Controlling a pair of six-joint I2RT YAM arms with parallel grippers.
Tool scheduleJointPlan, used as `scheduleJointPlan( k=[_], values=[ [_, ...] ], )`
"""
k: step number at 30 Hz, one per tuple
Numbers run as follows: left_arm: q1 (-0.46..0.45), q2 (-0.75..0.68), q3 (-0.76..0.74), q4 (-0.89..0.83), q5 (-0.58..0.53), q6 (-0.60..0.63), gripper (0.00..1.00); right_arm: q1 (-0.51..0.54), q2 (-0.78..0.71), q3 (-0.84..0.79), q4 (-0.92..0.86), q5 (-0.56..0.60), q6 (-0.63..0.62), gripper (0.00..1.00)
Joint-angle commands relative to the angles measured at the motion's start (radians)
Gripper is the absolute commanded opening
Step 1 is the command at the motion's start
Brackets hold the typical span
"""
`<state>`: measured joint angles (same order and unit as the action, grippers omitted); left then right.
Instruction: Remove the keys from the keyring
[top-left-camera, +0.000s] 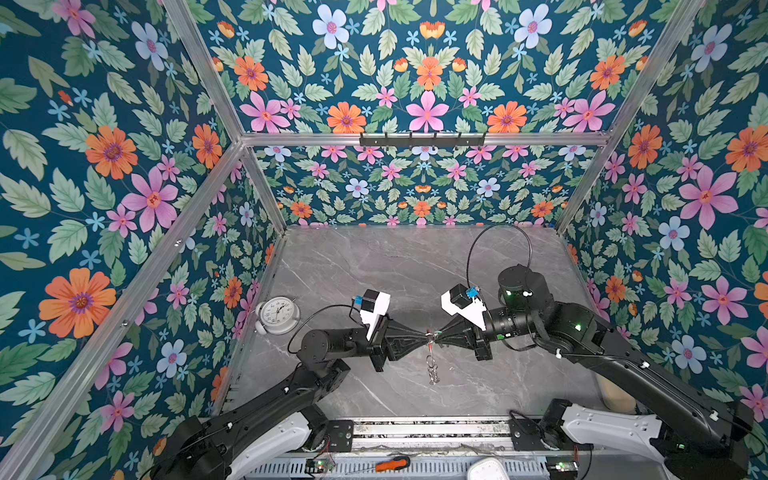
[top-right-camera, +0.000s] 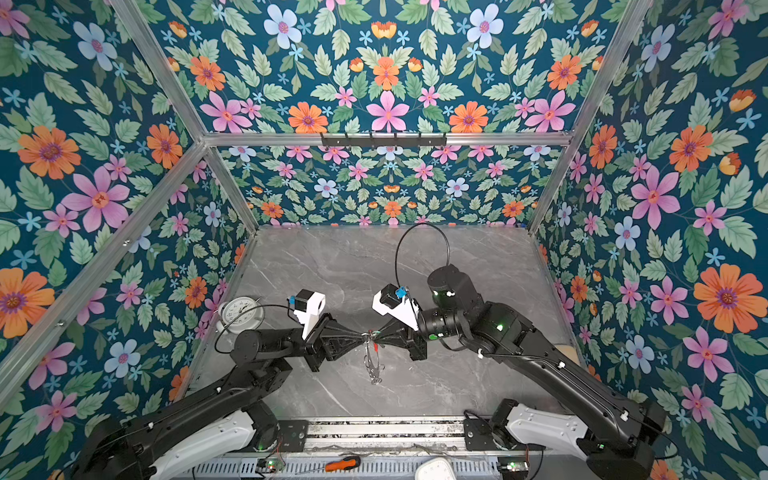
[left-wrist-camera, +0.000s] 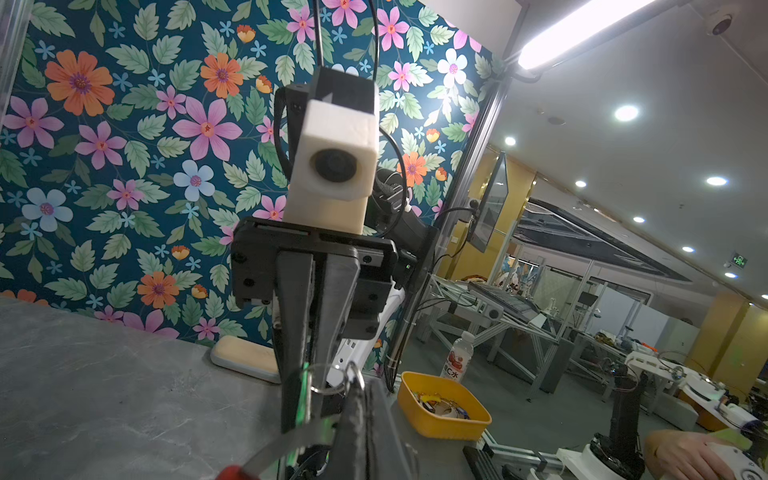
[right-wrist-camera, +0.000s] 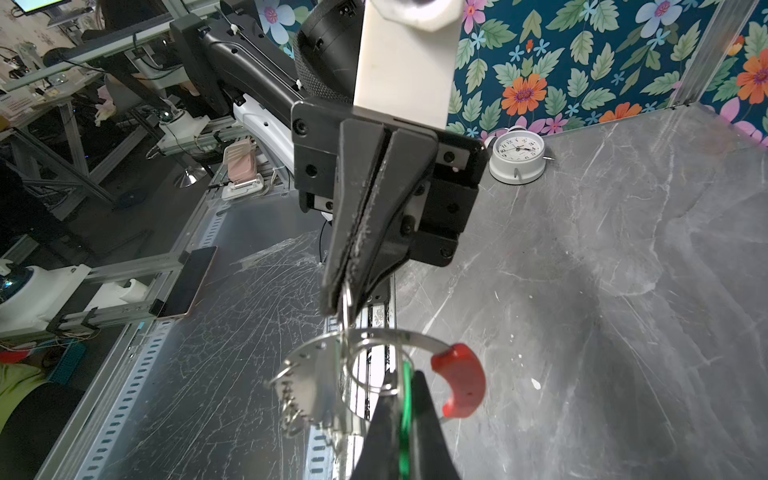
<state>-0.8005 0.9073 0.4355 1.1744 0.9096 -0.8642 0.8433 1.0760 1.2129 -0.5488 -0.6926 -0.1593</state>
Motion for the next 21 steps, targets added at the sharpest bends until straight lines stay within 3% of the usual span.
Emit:
scheduleJointPlan(
  k=[1, 21],
  values=[
    [-0.002, -0.002, 0.001, 0.154, 0.030, -0.015, 0.00, -0.004, 0.001, -0.012, 0.007, 0.066, 0.022, 0.00],
    [-0.003, -0.001, -0.034, 0.197, -0.153, 0.045, 0.00, 0.021, -0.012, -0.099, 0.147, 0.051, 0.100, 0.00]
  ],
)
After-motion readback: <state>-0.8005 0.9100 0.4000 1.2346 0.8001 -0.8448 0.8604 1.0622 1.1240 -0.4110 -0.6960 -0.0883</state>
